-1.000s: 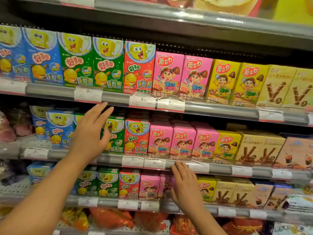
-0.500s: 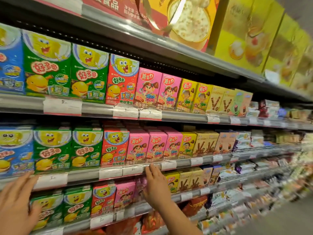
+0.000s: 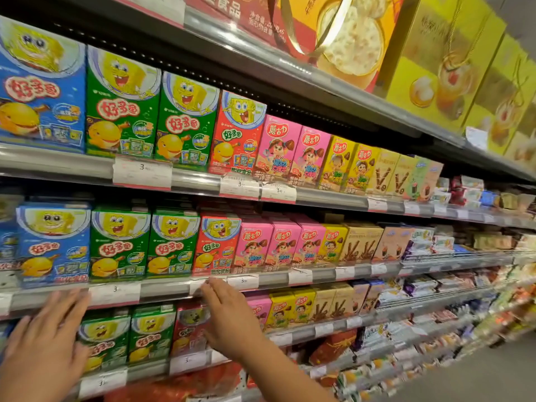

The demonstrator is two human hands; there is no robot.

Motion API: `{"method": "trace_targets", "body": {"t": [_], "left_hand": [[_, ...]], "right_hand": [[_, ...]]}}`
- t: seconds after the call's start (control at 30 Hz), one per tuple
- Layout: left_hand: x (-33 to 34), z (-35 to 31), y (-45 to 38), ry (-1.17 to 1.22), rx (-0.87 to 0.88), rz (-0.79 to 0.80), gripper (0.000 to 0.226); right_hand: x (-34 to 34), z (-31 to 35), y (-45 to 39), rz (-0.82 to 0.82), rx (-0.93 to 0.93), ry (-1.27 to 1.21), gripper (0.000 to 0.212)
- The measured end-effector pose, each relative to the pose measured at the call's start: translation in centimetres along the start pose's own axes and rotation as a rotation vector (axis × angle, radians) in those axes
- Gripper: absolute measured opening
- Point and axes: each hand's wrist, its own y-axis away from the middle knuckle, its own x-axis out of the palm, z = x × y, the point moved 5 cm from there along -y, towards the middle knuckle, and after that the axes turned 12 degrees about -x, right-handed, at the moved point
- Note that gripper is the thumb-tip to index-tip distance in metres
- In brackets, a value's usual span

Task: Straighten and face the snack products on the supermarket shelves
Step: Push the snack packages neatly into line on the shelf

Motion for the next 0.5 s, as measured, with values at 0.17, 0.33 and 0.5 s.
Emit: {"method": "trace_targets", "body": {"t": [0.17,0.33,0.5], "left_hand": [[-1.0,1.4,0.1,-0.088,0.009,0.066,0.091],[0.1,2.3,-0.1,-0.006,0.076,0.103,0.092],[-1.6,2.0,0.4,0.001,0.098,0.085,0.086]], "right_hand": [[3.0,4.4,-3.5,-0.06,-0.141,-0.06,0.076],[5.0,5.9,-3.9,-0.051,-0.079,-0.086,0.087],[4.2,6.6,-4.3,-0.039,0.003,-0.091,0.083]]}}
